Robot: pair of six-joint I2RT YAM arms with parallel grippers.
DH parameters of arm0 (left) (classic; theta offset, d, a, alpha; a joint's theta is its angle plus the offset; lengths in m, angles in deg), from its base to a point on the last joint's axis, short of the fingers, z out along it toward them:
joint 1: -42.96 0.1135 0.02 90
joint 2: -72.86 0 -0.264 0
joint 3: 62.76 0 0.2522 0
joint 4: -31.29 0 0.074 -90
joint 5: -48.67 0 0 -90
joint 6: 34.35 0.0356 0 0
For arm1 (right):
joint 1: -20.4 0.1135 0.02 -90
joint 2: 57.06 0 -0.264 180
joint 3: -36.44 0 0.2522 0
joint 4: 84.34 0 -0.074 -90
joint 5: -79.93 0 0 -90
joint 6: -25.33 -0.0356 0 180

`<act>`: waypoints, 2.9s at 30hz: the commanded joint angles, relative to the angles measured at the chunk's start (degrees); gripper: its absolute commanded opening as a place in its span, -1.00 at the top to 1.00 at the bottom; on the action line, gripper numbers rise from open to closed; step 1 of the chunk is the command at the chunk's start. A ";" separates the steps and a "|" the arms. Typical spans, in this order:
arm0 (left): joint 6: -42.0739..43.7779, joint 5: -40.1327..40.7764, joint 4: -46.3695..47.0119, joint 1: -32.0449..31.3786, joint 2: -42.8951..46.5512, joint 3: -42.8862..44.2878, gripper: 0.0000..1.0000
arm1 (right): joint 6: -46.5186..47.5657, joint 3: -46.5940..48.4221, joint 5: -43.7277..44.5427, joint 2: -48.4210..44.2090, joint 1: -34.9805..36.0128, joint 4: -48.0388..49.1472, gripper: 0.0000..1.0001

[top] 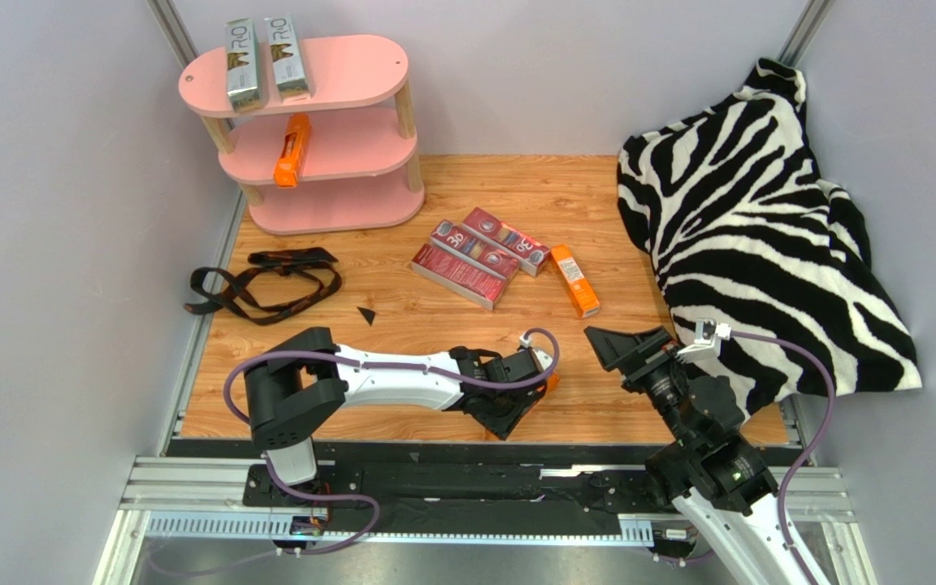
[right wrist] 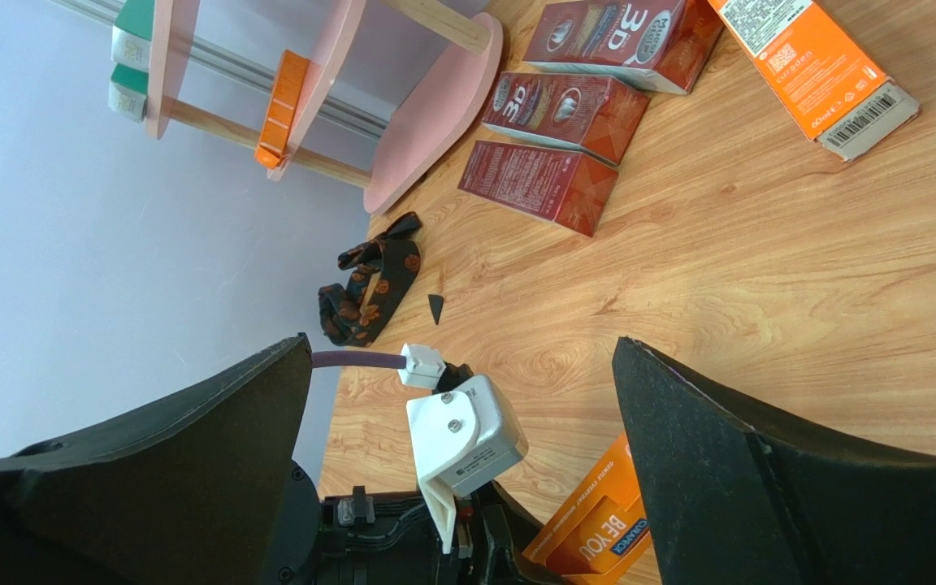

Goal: Place and organize the toothpastes onto the shelf
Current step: Pick up the toothpaste from the center of the board.

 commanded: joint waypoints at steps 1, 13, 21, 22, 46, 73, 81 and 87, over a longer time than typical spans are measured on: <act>-0.32 2.91 -1.10 -0.28 3.01 0.73 0.19 | 1.75 2.65 1.06 0.18 0.26 0.36 -1.00; 3.72 -7.97 1.27 11.47 22.42 -5.06 0.21 | 2.02 2.92 -0.43 1.49 0.26 1.58 -1.00; 4.70 -35.73 10.22 25.11 34.29 -10.69 0.18 | 4.74 2.74 -6.31 8.78 0.26 13.35 -1.00; 3.82 -38.46 13.11 26.25 34.74 -11.91 0.18 | 5.09 3.00 -6.67 10.36 0.26 15.10 -1.00; -14.38 -66.88 48.64 31.88 32.55 -20.01 0.17 | 10.37 5.81 -32.78 36.56 8.52 58.89 -0.37; 0.47 -53.09 25.21 32.32 35.35 -12.73 -0.52 | 11.60 6.52 -27.69 36.22 10.45 55.73 0.38; 1.27 -46.83 22.63 35.40 38.08 -6.66 -0.57 | 9.05 3.80 -17.32 29.80 10.36 52.39 0.38; -1.89 -47.89 26.92 36.19 35.19 -2.61 -0.57 | 7.56 3.27 -8.37 20.94 10.36 48.35 0.38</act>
